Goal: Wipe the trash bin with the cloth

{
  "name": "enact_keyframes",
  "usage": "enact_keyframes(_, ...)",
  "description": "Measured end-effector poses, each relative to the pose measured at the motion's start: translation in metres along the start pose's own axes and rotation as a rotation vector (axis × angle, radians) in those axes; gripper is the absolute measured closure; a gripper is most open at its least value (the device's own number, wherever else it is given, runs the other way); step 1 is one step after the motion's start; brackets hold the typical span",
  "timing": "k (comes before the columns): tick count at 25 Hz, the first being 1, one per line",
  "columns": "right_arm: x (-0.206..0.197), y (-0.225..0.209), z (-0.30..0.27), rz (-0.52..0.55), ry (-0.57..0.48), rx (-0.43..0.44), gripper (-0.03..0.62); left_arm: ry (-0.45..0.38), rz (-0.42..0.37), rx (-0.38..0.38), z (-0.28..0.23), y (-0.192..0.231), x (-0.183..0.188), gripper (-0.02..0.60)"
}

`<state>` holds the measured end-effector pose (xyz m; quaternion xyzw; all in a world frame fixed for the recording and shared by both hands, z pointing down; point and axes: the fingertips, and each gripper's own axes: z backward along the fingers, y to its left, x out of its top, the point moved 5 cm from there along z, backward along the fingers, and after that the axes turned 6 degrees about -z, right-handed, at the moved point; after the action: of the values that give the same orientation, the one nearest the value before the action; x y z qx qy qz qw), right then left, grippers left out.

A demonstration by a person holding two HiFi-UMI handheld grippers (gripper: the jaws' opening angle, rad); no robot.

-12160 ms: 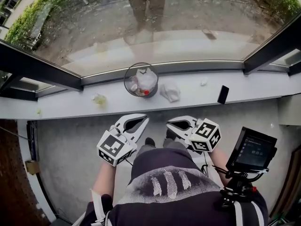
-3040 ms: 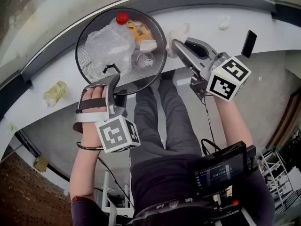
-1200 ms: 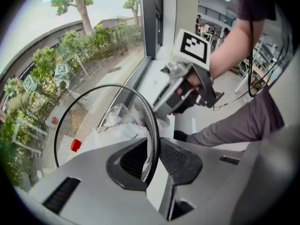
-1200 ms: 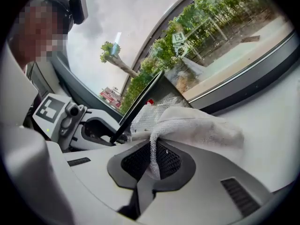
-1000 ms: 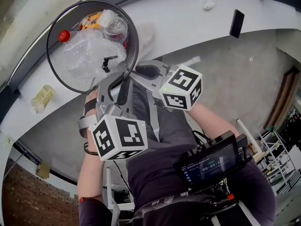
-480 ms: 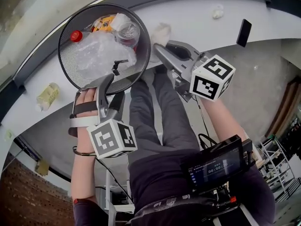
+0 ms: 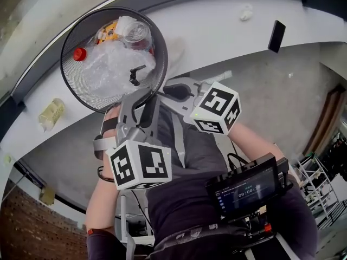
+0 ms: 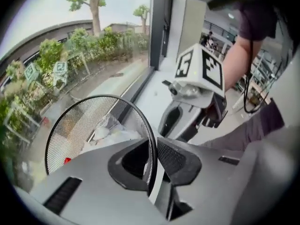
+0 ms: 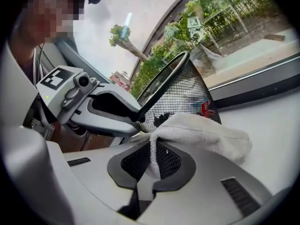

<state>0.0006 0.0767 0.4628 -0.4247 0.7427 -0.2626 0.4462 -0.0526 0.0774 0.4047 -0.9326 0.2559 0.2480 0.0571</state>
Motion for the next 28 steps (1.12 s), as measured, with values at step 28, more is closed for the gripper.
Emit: enact_keyframes(28, 0.054, -0.122, 0.115, 0.409, 0.354, -0.664, 0.457, -0.214, 0.135, 0.150, 0.054, 0.035, 0.012, 0.525)
